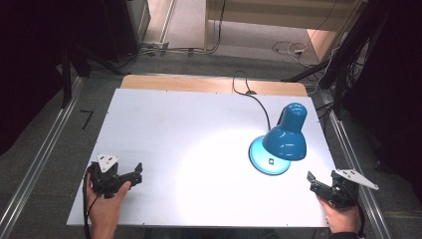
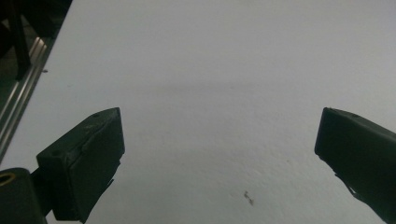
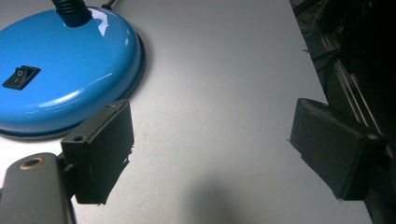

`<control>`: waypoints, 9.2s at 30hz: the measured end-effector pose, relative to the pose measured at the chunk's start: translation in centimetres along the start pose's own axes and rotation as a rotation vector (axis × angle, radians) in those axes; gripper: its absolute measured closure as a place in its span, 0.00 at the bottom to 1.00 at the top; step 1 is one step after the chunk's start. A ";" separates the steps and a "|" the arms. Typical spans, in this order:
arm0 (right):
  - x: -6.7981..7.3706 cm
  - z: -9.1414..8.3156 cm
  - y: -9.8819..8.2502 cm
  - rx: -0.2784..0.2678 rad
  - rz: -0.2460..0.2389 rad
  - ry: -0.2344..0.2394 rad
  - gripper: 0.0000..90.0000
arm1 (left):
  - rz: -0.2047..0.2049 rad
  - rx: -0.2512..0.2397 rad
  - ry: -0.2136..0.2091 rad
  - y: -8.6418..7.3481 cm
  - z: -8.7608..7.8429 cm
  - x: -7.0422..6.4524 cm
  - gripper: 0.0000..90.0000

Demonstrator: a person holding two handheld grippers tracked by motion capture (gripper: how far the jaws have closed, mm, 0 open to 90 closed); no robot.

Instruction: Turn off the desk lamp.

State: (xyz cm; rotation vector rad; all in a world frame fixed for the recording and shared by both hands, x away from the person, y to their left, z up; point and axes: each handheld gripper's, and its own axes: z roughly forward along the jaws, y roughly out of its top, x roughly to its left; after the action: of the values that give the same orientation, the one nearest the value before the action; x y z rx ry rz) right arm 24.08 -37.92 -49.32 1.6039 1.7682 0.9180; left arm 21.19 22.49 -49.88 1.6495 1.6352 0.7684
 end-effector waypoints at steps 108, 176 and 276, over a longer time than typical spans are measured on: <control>6.4 1.7 1.7 -0.037 -0.074 0.131 0.17 | -0.022 -0.056 -0.001 -0.1 -0.8 0.2 0.02; 10.2 4.7 1.0 -0.071 -0.078 0.250 0.98 | -0.035 -0.055 -0.008 -0.2 -1.0 0.4 0.02; 7.9 5.0 1.8 -0.063 0.004 0.243 0.70 | -0.050 -0.061 -0.015 -0.2 -1.3 0.8 0.02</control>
State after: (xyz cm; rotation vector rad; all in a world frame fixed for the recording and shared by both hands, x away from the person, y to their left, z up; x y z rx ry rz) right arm 28.24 -29.42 -50.58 1.5088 1.8769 1.2013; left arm 20.12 23.35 -49.31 1.5624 1.6212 0.7715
